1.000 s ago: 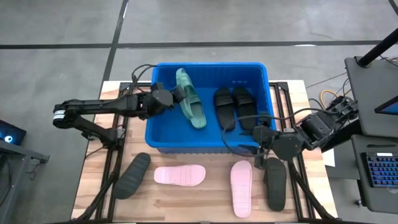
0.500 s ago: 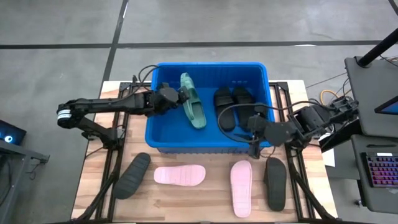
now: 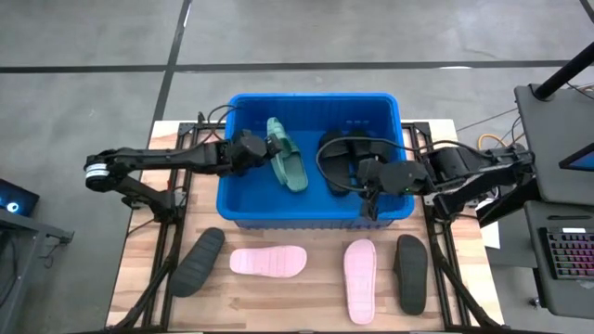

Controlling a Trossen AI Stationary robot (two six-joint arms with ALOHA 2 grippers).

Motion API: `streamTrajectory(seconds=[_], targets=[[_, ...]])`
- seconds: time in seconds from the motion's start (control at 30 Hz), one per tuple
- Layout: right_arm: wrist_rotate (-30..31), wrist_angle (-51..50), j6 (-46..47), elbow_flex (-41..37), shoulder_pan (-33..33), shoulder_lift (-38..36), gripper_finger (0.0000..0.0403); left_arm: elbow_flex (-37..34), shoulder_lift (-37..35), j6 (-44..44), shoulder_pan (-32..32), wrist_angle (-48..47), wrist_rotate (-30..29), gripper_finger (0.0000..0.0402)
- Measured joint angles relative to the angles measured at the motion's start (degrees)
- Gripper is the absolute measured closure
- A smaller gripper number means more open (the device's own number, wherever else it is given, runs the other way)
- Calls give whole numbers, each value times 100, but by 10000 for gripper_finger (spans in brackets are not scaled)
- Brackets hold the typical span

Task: Pick and place slides into bin
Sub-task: Put the green slide into the bin

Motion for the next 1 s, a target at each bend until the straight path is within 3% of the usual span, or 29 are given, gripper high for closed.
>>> streamTrajectory(seconds=[0.47, 1.0], targets=[[-247, 175, 89, -436, -12, 0, 328, -211, -14, -153, 5, -280, -16, 344], [-498, 207, 196, -440, -12, 0, 329, -211, 330, -255, 15, -419, -13, 344]])
